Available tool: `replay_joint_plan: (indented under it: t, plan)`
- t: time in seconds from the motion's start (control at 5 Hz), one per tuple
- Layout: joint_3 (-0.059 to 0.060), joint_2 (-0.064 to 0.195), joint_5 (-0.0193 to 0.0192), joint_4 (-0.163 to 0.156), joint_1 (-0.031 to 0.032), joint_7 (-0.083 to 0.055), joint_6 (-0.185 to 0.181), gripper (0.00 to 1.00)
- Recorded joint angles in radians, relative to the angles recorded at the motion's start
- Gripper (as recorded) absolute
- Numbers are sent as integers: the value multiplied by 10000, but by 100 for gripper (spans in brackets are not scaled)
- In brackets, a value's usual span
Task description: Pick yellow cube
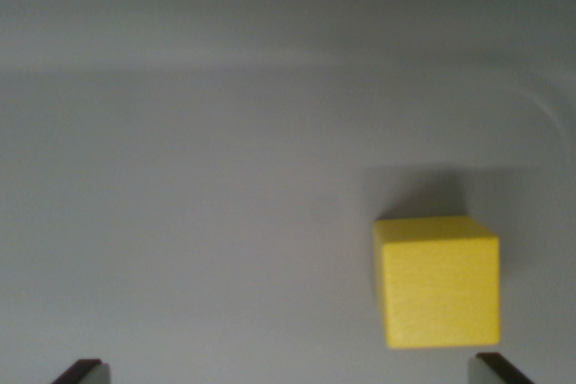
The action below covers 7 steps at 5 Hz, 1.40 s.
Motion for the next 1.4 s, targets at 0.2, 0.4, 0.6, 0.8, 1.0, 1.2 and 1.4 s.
replay_joint_plan:
  t: [0.2, 0.4, 0.6, 0.8, 1.0, 1.2, 1.4]
  plan:
    - [0, 0, 0, 0, 0, 0, 0, 0]
    - [-85, 422, 41, -42, -162, -202, -379, 0]
    - [-85, 422, 41, -42, -162, -202, -379, 0]
    - [-163, 808, 79, -81, -311, -387, -725, 0]
    - [-163, 808, 79, -81, -311, -387, -725, 0]
    - [-232, 1150, 113, -115, -442, -551, -1032, 0]
    - [-232, 1150, 113, -115, -442, -551, -1032, 0]
